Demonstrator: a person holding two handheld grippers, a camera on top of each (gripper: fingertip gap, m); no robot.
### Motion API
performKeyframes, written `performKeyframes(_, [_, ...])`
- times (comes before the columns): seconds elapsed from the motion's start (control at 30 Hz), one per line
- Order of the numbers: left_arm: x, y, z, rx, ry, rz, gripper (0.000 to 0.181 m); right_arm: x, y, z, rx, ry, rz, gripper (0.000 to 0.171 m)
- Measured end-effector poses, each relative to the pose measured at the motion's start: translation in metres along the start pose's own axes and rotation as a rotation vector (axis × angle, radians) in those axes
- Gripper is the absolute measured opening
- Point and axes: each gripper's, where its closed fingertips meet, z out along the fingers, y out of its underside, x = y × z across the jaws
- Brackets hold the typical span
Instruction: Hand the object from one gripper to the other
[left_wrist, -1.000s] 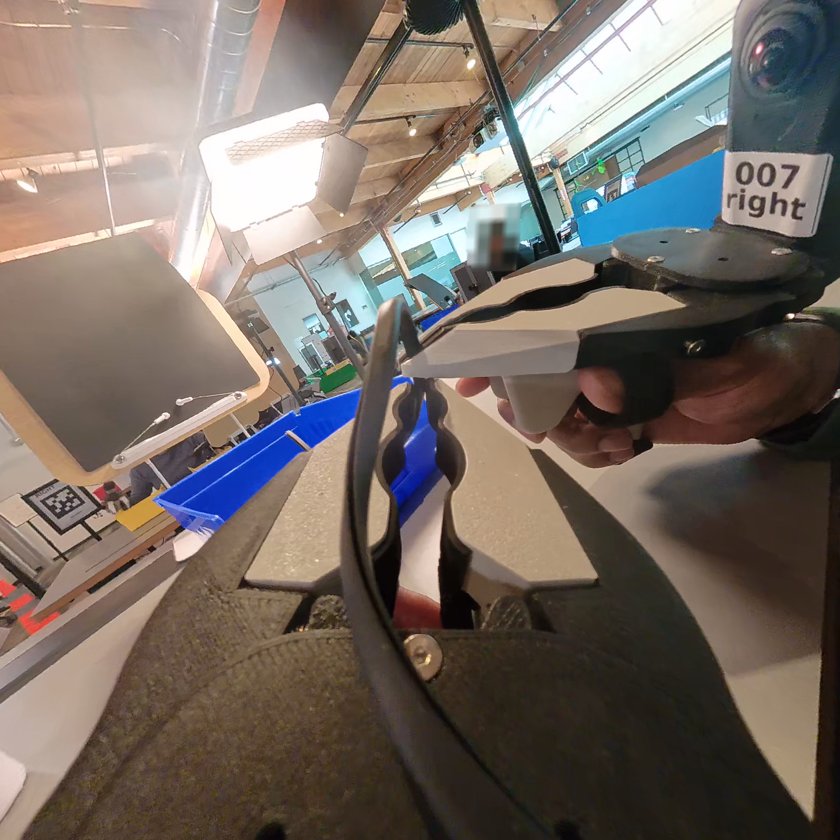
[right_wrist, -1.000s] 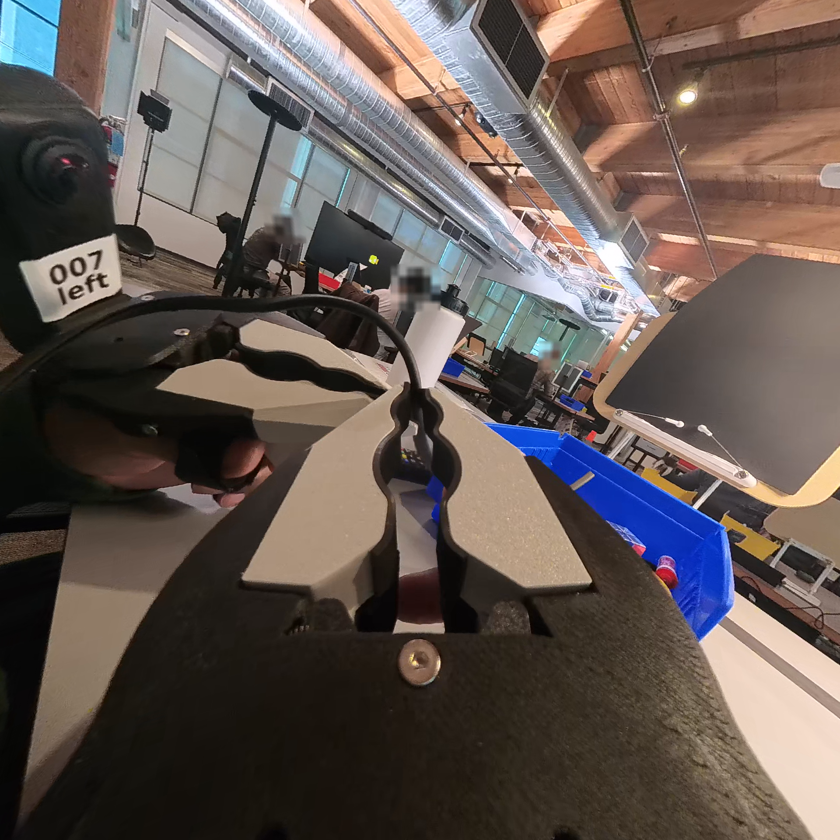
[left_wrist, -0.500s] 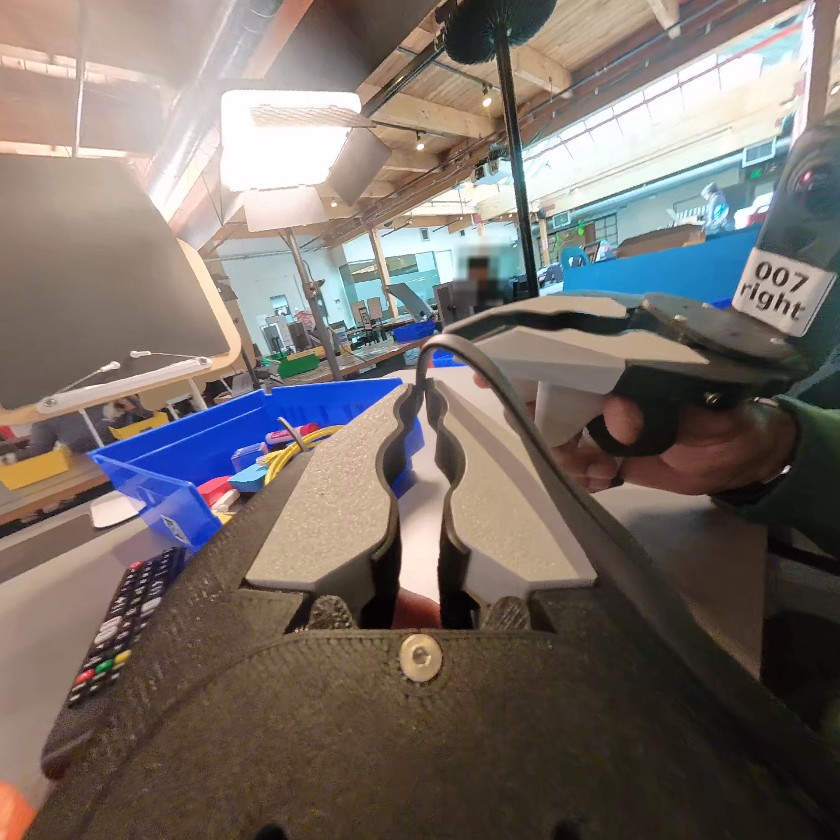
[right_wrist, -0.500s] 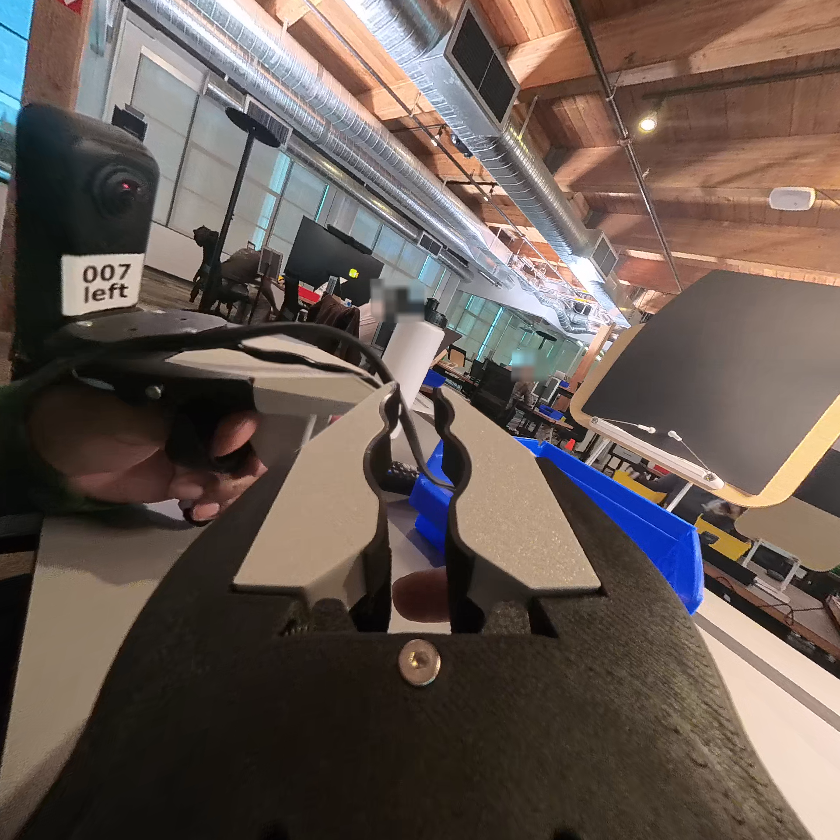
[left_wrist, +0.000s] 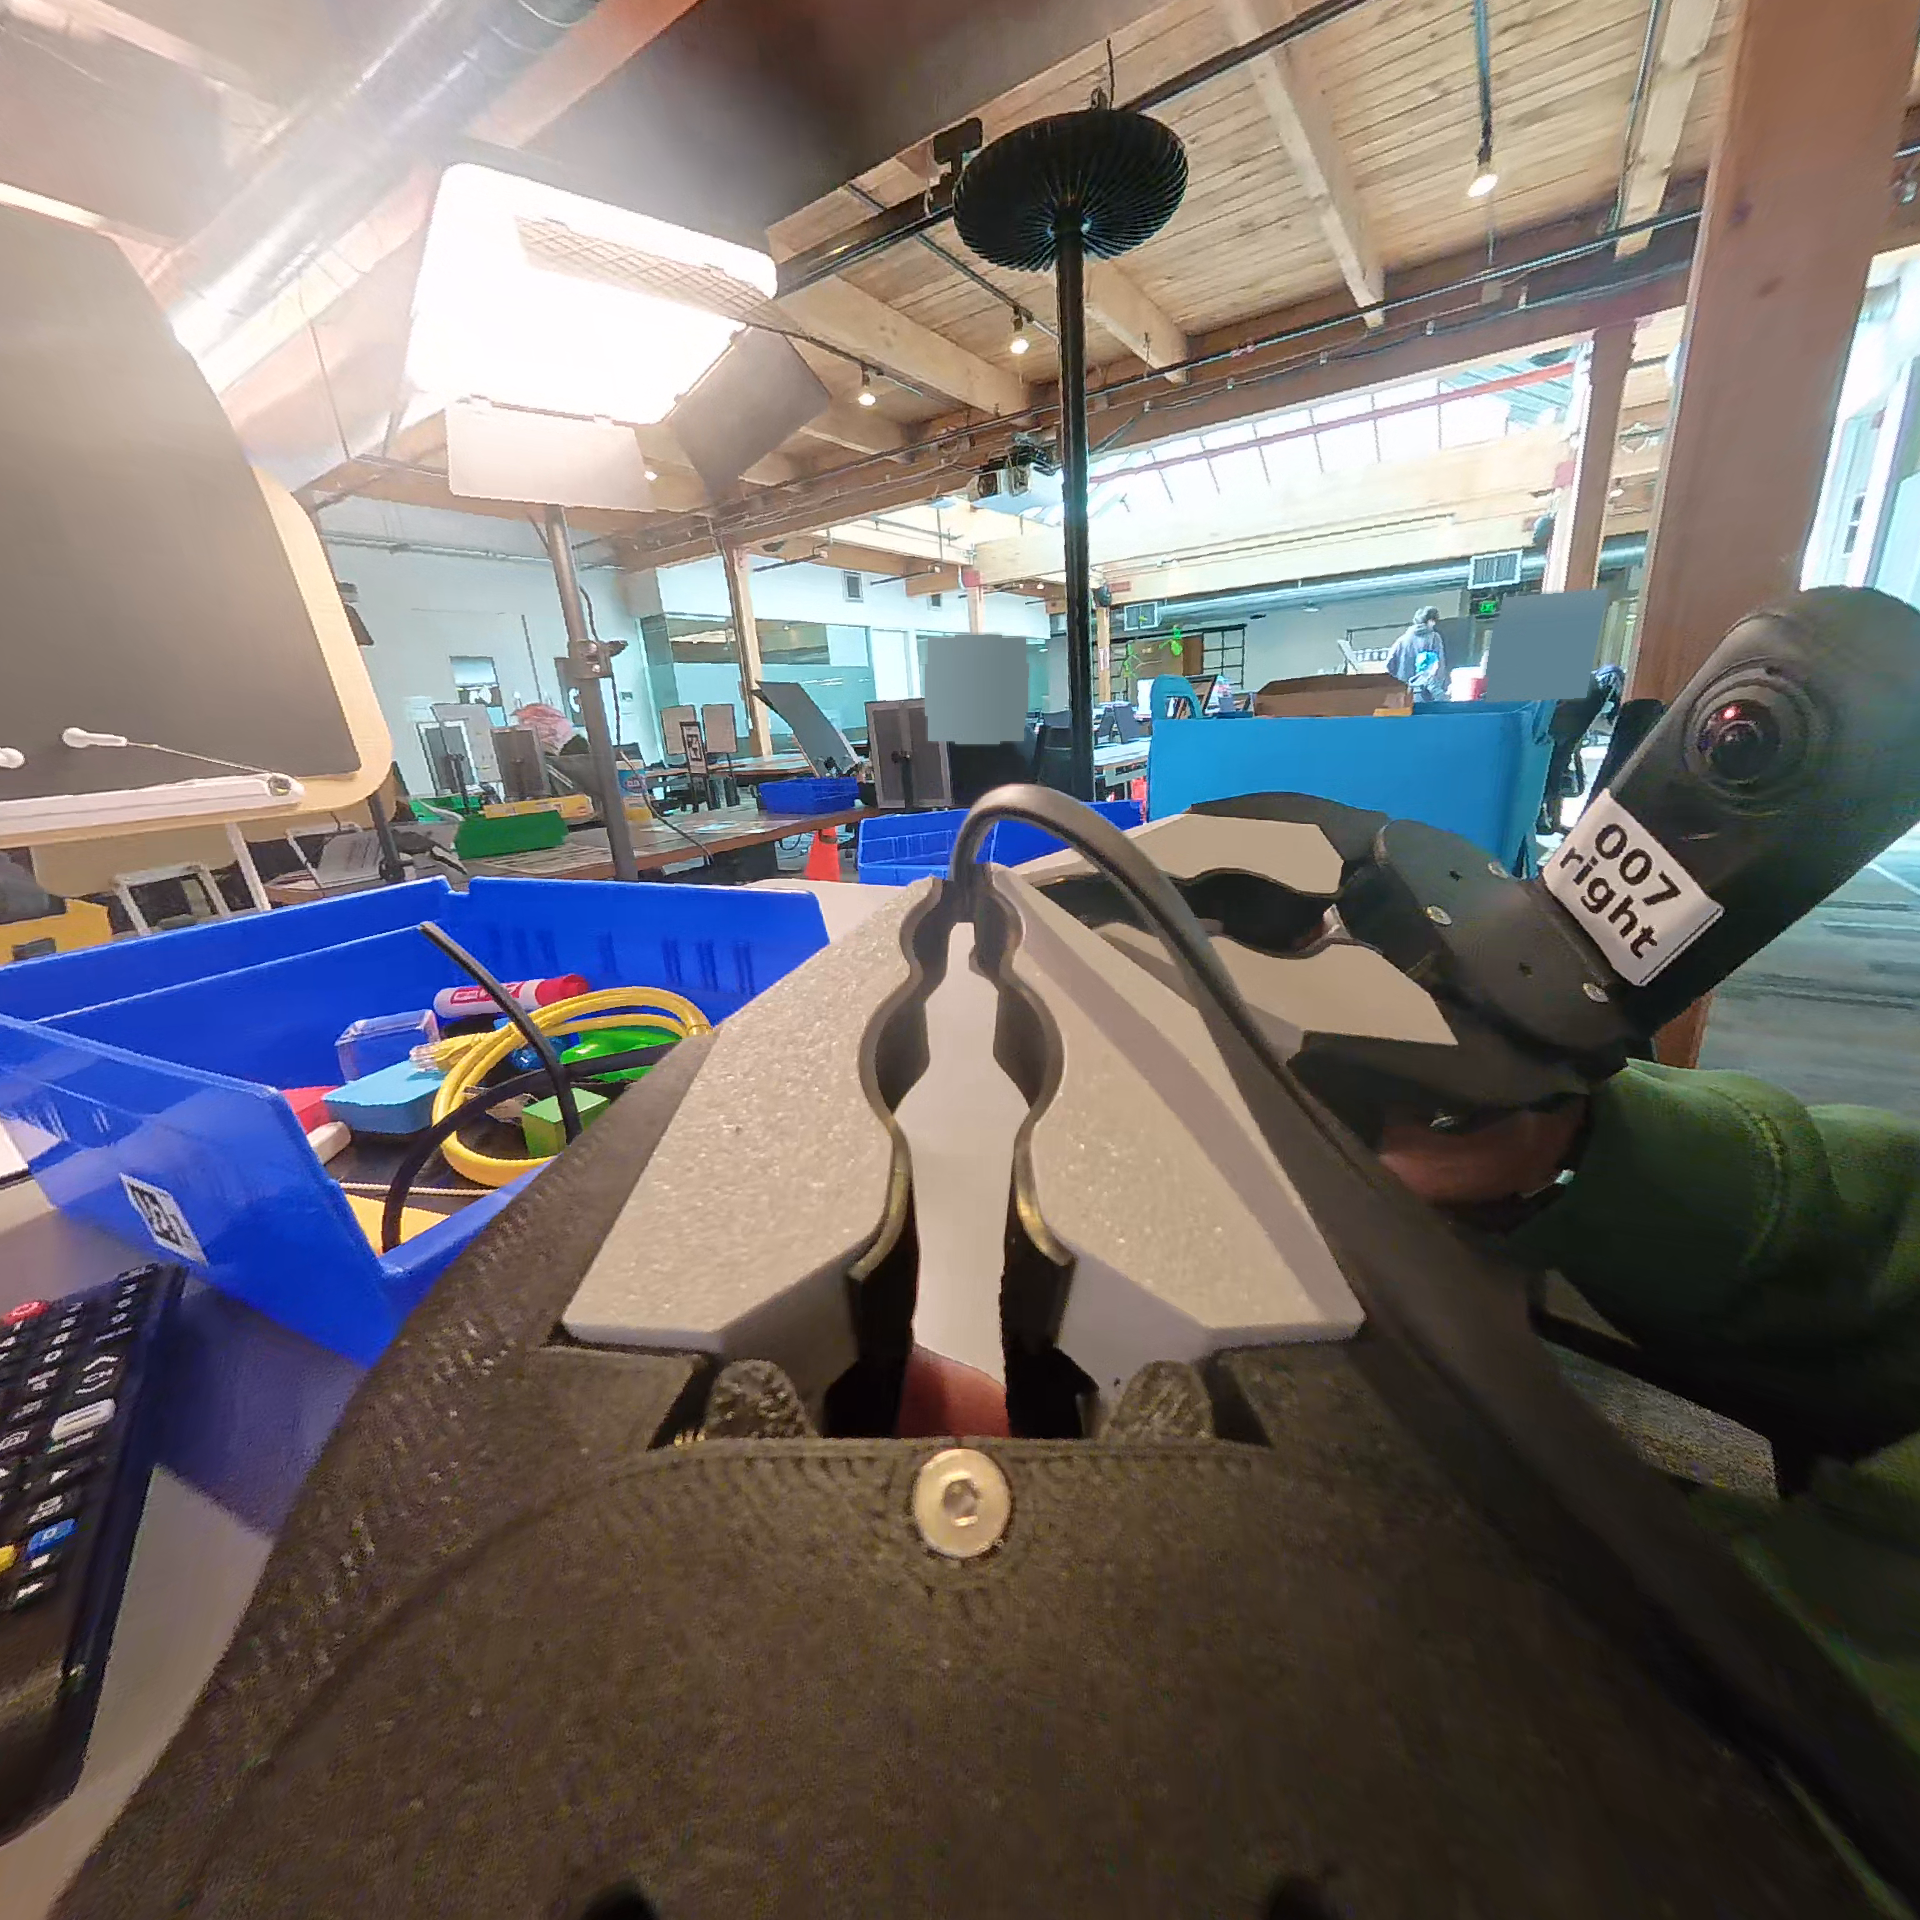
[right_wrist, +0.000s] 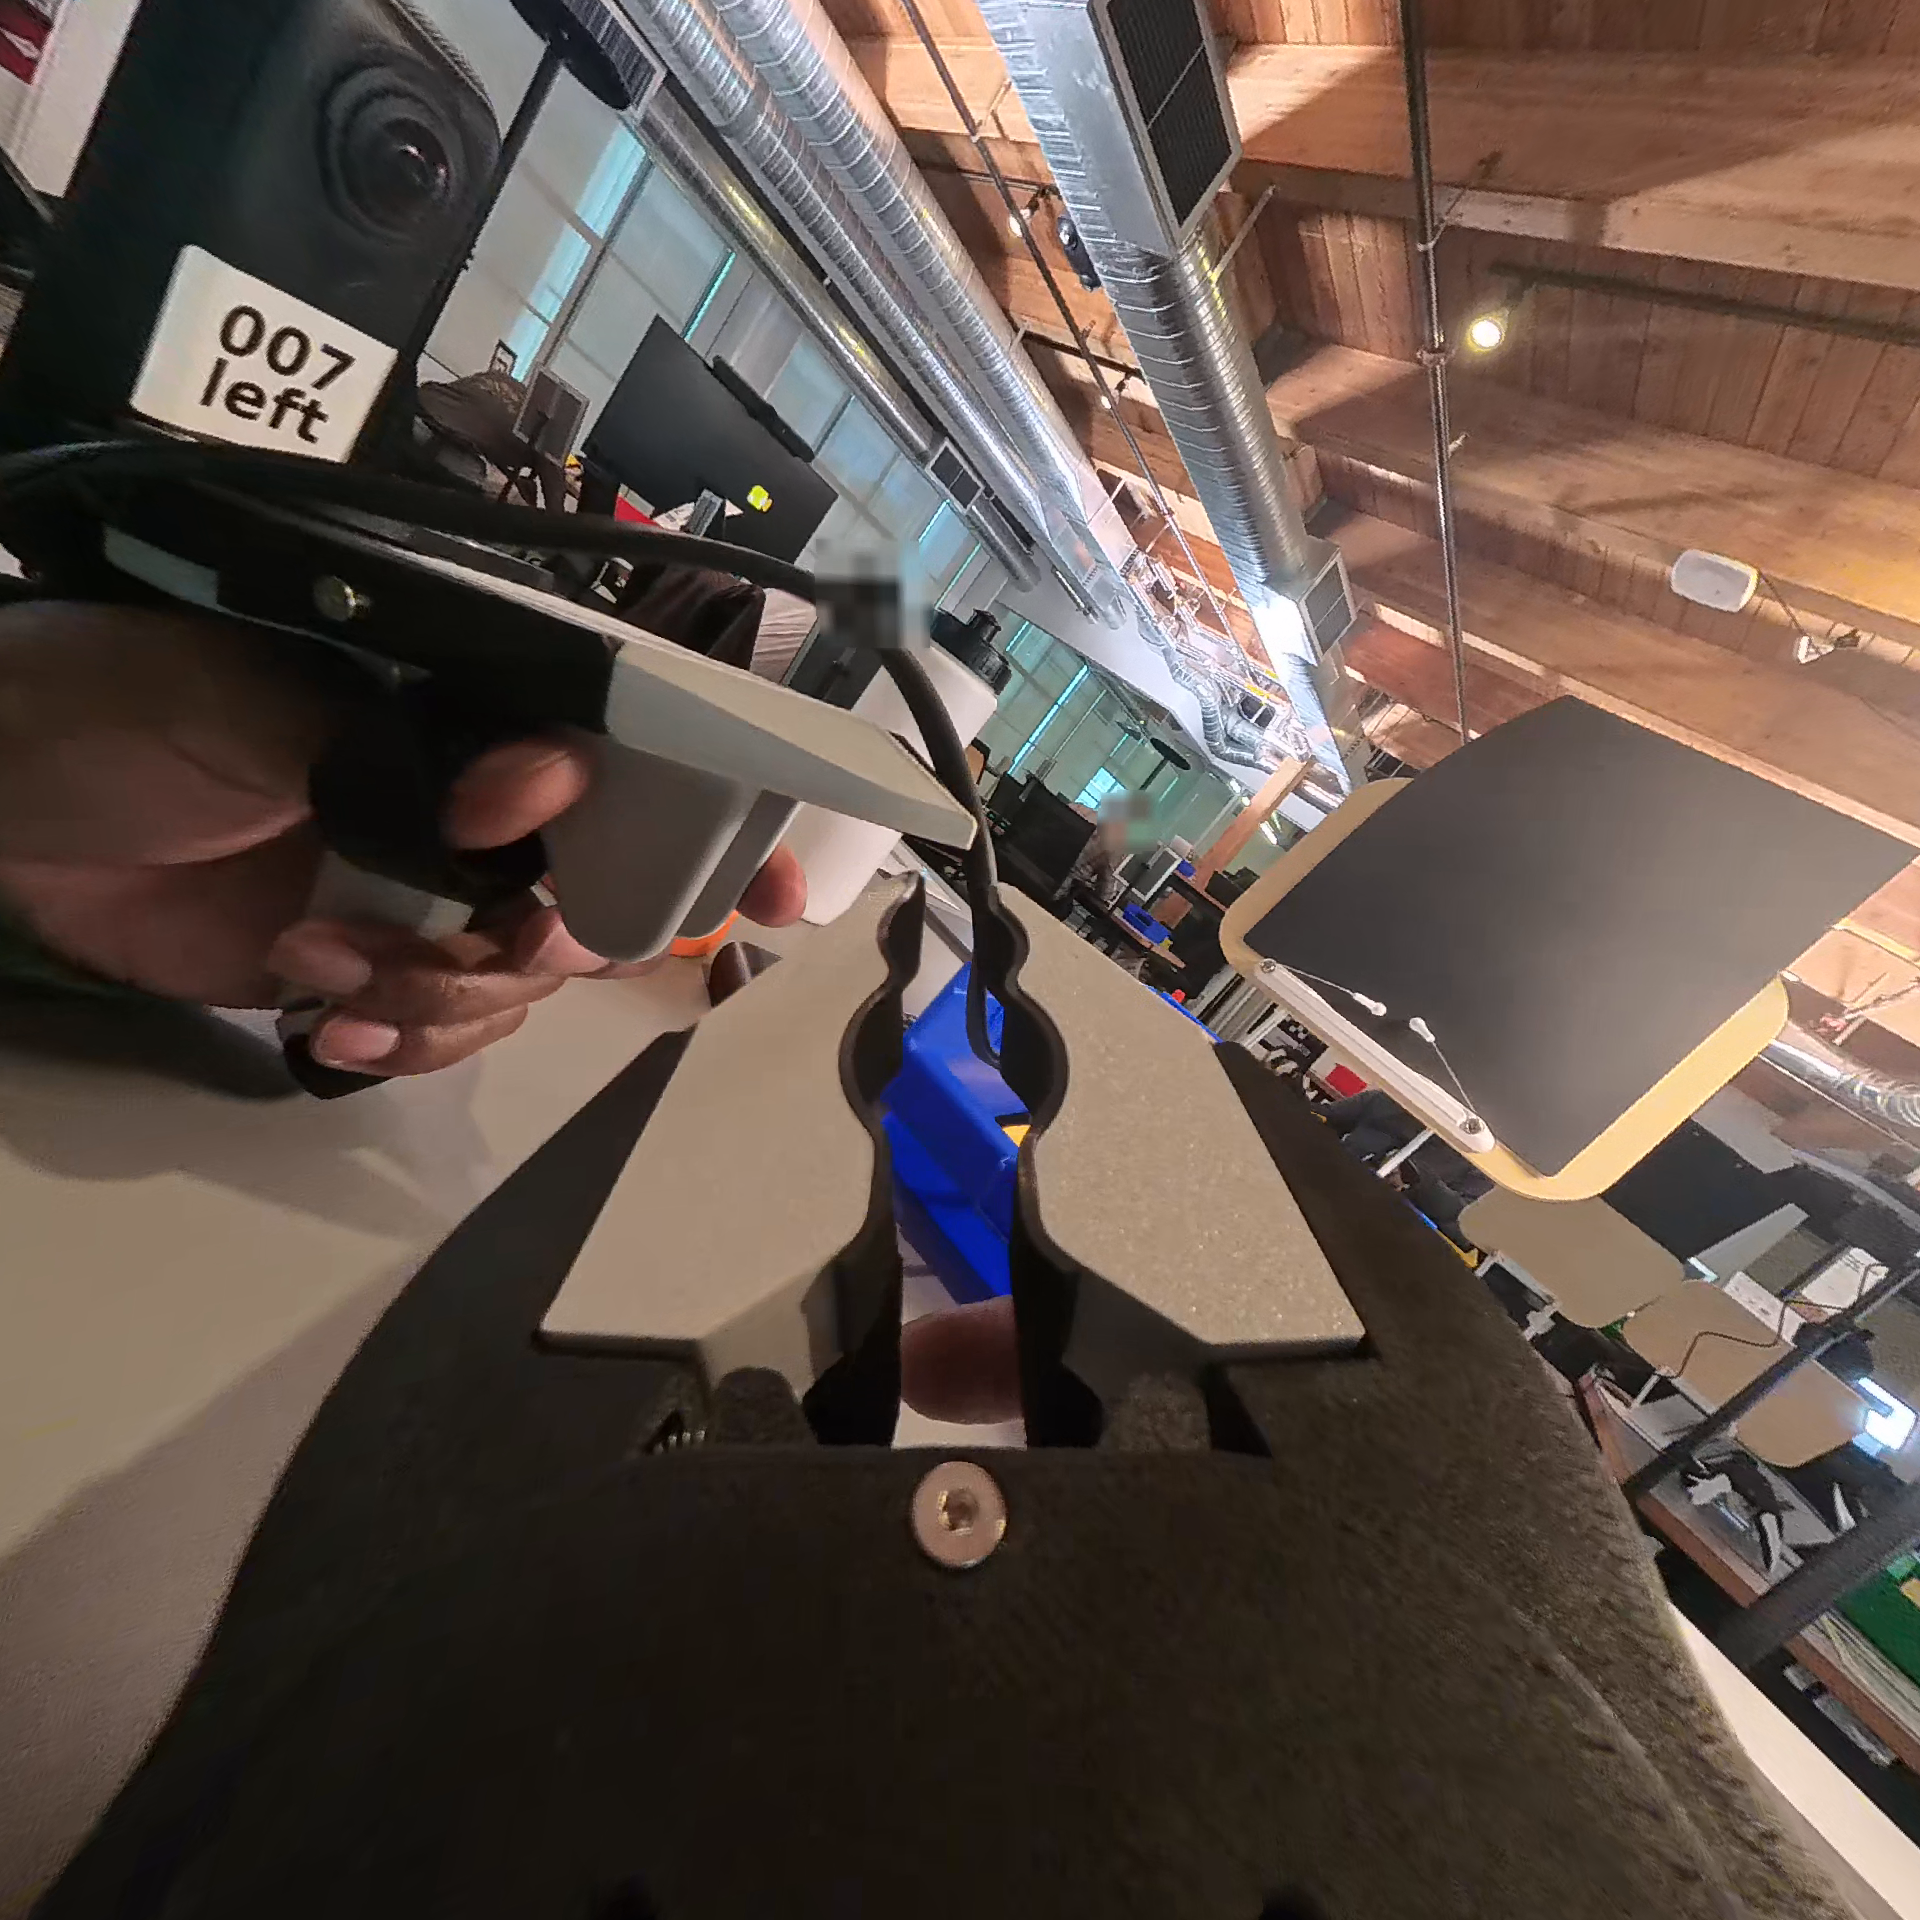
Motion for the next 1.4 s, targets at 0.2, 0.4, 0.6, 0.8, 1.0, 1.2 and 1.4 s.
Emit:
performKeyframes(0.2, [0.001, 0.001, 0.000, -0.006, 0.001, 0.004, 0.004, 0.002, 0.000, 0.000, 0.000, 0.017, -0.019, 0.010])
performKeyframes(0.4, [0.002, 0.002, 0.001, -0.009, 0.007, 0.008, 0.004, 0.005, -0.001, -0.001, 0.004, 0.038, -0.028, 0.010])
performKeyframes(0.6, [0.005, 0.002, 0.001, -0.015, 0.017, 0.023, 0.004, 0.006, 0.000, 0.000, -0.008, 0.051, -0.053, 0.008])
performKeyframes(0.8, [0.004, 0.003, 0.001, -0.017, 0.016, 0.022, 0.004, 0.005, 0.001, 0.001, -0.012, 0.052, -0.066, 0.006])
performKeyframes(1.0, [0.004, 0.003, 0.001, -0.019, 0.014, 0.027, 0.004, 0.005, 0.001, 0.001, -0.016, 0.056, -0.080, 0.006])
performKeyframes(1.2, [0.005, 0.003, 0.001, -0.012, 0.008, 0.038, 0.005, 0.006, 0.002, 0.001, -0.022, 0.055, -0.066, 0.006])
performKeyframes(1.4, [-0.001, 0.002, 0.001, -0.001, -0.030, 0.051, 0.008, 0.017, 0.002, -0.001, -0.015, 0.083, 0.001, 0.005])
